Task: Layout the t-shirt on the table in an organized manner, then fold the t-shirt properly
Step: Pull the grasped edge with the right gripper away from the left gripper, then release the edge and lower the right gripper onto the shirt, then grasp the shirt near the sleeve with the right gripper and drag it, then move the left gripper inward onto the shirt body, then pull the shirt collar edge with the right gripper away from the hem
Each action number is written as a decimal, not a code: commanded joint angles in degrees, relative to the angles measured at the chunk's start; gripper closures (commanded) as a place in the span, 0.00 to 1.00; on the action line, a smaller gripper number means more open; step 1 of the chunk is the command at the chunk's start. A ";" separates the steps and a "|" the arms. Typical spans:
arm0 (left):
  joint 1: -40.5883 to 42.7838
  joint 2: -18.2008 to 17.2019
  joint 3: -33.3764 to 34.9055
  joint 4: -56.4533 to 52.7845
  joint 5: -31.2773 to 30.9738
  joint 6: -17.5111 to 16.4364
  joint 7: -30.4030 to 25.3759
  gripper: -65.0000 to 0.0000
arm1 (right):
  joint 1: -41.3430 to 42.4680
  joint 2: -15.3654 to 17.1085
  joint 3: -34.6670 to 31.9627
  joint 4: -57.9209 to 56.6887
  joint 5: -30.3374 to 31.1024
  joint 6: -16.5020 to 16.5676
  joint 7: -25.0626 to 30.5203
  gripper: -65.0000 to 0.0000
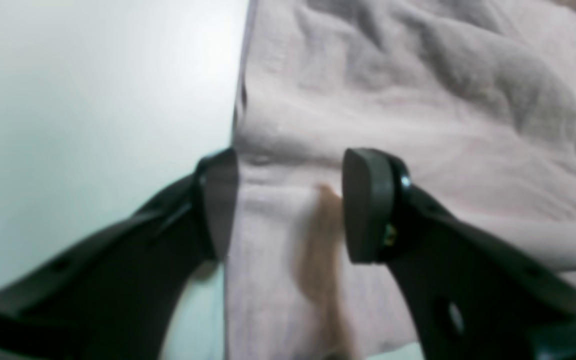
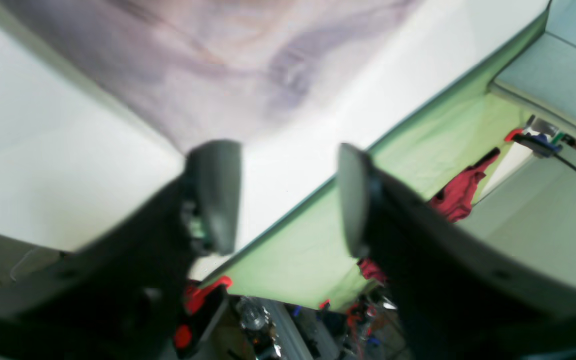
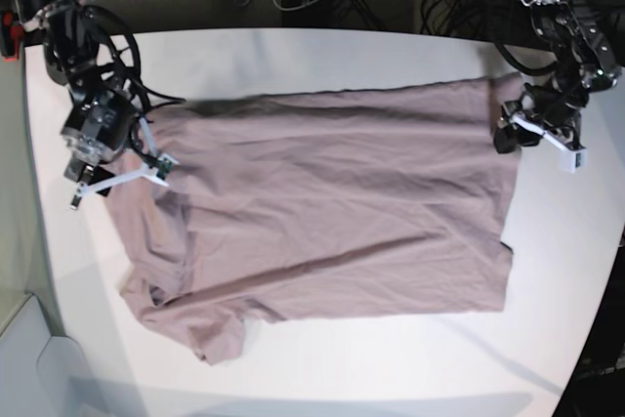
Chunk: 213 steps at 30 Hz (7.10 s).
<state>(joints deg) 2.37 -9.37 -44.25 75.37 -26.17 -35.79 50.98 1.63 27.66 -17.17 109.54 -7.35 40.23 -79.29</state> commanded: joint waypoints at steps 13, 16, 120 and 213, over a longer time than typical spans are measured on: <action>-0.13 -3.43 -4.50 5.90 0.02 0.41 1.02 0.49 | -10.46 -1.33 11.23 4.00 -1.13 -0.23 1.70 0.44; 0.05 -3.25 -4.50 9.42 0.02 0.41 1.19 0.49 | -14.86 -3.44 11.32 3.56 -1.22 -0.23 6.54 0.44; -1.45 4.93 0.34 4.32 0.11 0.49 1.63 0.49 | 2.02 -21.20 10.79 -11.82 -1.04 -0.23 25.97 1.00; -6.37 2.11 12.64 -11.51 4.94 0.41 -9.71 0.49 | -33.23 -25.15 1.48 7.08 -1.13 -0.23 15.59 1.00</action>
<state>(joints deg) -4.34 -6.70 -31.62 64.07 -25.08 -38.09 38.24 -31.18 2.55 -15.77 115.52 -9.26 40.25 -64.03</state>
